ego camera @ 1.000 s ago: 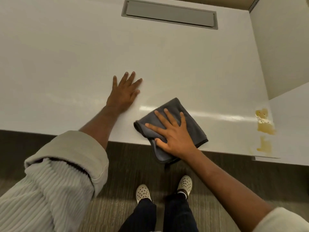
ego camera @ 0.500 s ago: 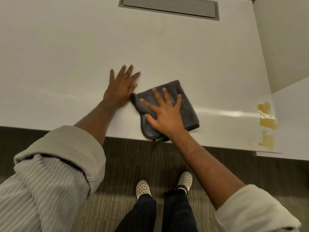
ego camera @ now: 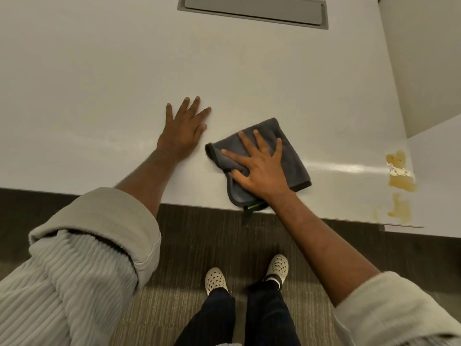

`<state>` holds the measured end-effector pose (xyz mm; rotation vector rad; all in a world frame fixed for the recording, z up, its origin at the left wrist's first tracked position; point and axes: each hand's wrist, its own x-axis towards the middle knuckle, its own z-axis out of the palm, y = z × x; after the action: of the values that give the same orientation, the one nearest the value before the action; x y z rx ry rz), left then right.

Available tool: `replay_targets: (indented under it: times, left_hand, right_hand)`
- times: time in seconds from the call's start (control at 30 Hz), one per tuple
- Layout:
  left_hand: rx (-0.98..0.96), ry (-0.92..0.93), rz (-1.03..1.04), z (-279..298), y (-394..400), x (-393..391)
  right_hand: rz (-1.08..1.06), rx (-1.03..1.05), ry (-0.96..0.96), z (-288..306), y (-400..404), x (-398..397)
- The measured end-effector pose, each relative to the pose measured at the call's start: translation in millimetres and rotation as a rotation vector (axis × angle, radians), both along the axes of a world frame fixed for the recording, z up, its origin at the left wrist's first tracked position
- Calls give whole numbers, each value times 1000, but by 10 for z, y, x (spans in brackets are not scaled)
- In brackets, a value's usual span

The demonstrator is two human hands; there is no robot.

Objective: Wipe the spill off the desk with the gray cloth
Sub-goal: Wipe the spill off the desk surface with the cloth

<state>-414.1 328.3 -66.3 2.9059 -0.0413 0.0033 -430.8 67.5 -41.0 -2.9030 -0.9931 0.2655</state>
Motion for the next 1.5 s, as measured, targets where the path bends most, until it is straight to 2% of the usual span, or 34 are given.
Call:
replay_targets:
  times: [0.1,0.23,0.37,0.43,0.5,0.67,0.77,0.87,0.93,1.0,1.07,1.13,1.3,1.4,1.5]
  left_hand:
    - [-5,-7,1,12,2,-14]
    - [-16,-1,11,27,-10,-16]
    - [-7,-1,19,14,-23,-14]
    - [-12,-2,17,8,-24,-12]
    - [-24,-6,14,5,-19,-13]
    - [-49,-19,3,7,0,-14]
    - [-62,-23,1,-3,17,-31]
    - [-67,-29,13,-1,11,-42]
    - [-68,-25,24,14,-9,-43]
    - [-68,-25,36,42,-44,-48]
    - [-83,-22,60,81,-57,-51]
    - [-89,-27,86,125,-105,-37]
    - [-88,-37,152,176,-241,16]
    - [-87,5,197,147,-397,12]
    - [-17,-7,84,106,-743,-40]
  right_hand:
    - [189,16,5,-49,134,-268]
    - [340,136,87,-19,-297,-307]
    - [163,162,72,58,-682,84]
    - [23,99,32,67,-543,289]
    - [-30,33,6,43,-255,369]
    - [188,13,-47,-76,161,-31]
    - [298,25,-40,-85,-33,-261]
    - [315,47,-24,-65,-525,-247]
    - [230,49,-9,-31,-860,-85]
    - [55,52,2,18,-1007,125]
    - [-101,48,8,48,-874,274]
    - [-154,52,16,56,-618,289]
    - [57,38,-8,-44,-325,-83]
    - [164,75,-19,-76,-611,-269]
    - [155,97,-20,-101,-1110,-363]
